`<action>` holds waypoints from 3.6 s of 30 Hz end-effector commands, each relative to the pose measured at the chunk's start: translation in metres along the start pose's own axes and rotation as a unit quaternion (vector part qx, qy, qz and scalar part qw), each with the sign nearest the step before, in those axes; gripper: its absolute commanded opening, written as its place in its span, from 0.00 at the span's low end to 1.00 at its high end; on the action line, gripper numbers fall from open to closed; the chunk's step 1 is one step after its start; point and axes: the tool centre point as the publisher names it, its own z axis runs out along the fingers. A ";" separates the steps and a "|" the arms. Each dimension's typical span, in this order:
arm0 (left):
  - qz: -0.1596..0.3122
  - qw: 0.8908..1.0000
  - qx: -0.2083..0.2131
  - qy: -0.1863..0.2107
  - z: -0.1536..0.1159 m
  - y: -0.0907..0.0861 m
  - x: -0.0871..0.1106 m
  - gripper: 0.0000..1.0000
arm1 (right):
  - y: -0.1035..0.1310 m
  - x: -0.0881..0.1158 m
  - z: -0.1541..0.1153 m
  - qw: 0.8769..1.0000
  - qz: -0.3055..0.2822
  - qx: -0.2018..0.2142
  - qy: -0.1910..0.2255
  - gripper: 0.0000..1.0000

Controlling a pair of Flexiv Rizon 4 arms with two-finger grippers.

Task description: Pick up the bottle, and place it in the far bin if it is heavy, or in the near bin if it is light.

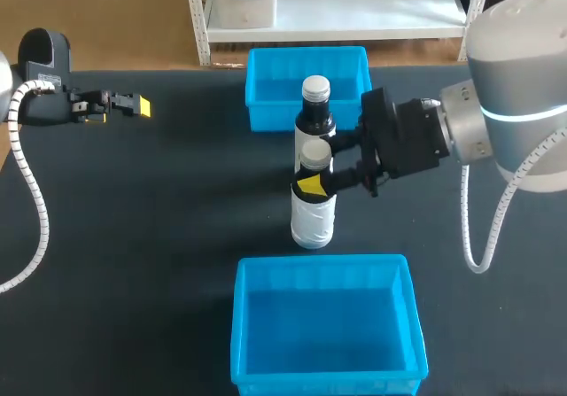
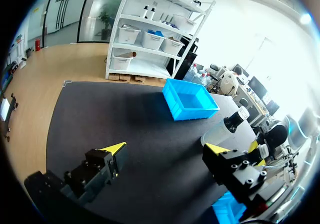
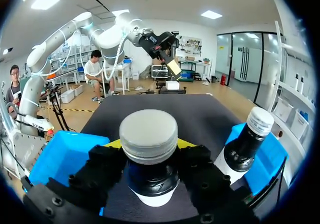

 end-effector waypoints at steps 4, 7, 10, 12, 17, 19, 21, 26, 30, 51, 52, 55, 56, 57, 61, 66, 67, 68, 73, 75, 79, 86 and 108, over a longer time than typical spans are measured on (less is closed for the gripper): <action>0.000 1.000 0.000 0.000 0.000 0.000 0.000 1.00 | 0.000 0.000 0.000 1.000 0.001 -0.003 0.003 0.20; 0.000 1.000 0.000 0.000 0.000 0.000 0.000 1.00 | -0.001 0.000 0.000 1.000 0.001 -0.006 0.004 0.00; 0.000 1.000 0.000 0.000 0.000 0.000 0.000 1.00 | -0.002 -0.003 -0.001 1.000 -0.002 -0.007 0.009 0.00; 0.000 1.000 0.000 0.000 0.000 0.000 0.000 1.00 | -0.003 -0.004 -0.002 1.000 -0.003 -0.007 0.011 0.00; 0.000 1.000 0.000 0.000 0.000 0.000 0.000 1.00 | -0.007 -0.007 -0.003 1.000 -0.006 -0.011 0.012 0.00; 0.000 1.000 0.000 0.000 0.000 0.000 0.000 1.00 | -0.009 -0.009 -0.004 1.000 -0.006 -0.012 0.012 0.00; 0.000 1.000 0.000 0.000 0.000 0.000 0.000 1.00 | -0.010 -0.011 -0.007 1.000 -0.009 -0.010 0.013 0.00; 0.000 1.000 0.000 0.000 0.000 0.000 0.000 1.00 | -0.012 -0.018 -0.016 1.000 -0.015 -0.004 0.012 0.00; 0.000 1.000 0.000 0.000 0.000 0.000 0.000 1.00 | -0.012 -0.021 -0.026 1.000 -0.016 -0.001 0.009 0.00; 0.000 1.000 0.000 0.000 0.000 0.000 0.000 1.00 | -0.036 -0.014 -0.112 0.999 0.003 0.040 0.023 0.00; 0.000 1.000 0.000 0.000 0.000 0.000 0.000 1.00 | -0.038 -0.013 -0.115 0.999 0.005 0.040 0.022 0.00; 0.000 1.000 0.000 0.000 0.000 0.000 0.000 1.00 | -0.045 -0.011 -0.127 0.999 0.008 0.045 0.021 0.00; 0.000 1.000 0.000 0.000 0.000 0.000 0.000 1.00 | -0.047 -0.011 -0.131 0.999 0.009 0.047 0.023 0.00; 0.000 1.000 0.000 0.000 0.000 0.000 0.000 1.00 | -0.050 -0.010 -0.135 0.999 0.009 0.048 0.023 0.00; 0.000 1.000 0.000 0.000 0.000 0.000 0.000 1.00 | -0.062 -0.010 -0.150 0.998 0.009 0.053 0.023 0.00; 0.000 1.000 0.000 0.000 0.000 0.000 0.000 1.00 | -0.082 -0.011 -0.168 0.998 0.010 0.055 0.029 0.00; 0.000 1.000 0.000 0.000 0.000 0.000 0.000 1.00 | -0.086 -0.011 -0.171 0.998 0.011 0.058 0.036 0.00; 0.000 1.000 0.000 0.000 0.000 0.000 0.000 1.00 | -0.090 -0.012 -0.173 0.998 0.011 0.058 0.036 0.00; 0.000 1.000 0.000 0.000 0.000 0.000 0.000 1.00 | -0.114 -0.014 -0.184 0.997 0.012 0.057 0.043 0.00; 0.000 1.000 0.000 0.000 0.000 0.000 0.000 1.00 | -0.125 -0.016 -0.188 0.997 0.011 0.058 0.044 0.00; 0.000 1.000 0.000 0.000 0.000 0.000 0.000 1.00 | -0.144 -0.023 -0.193 0.997 0.007 0.059 0.039 0.00; 0.000 1.000 0.000 0.000 0.000 0.000 0.000 1.00 | -0.173 -0.039 -0.192 0.997 -0.004 0.056 0.044 0.00; 0.000 1.000 0.000 0.000 0.000 0.000 0.000 1.00 | -0.222 -0.061 -0.160 0.998 -0.014 0.029 0.047 0.00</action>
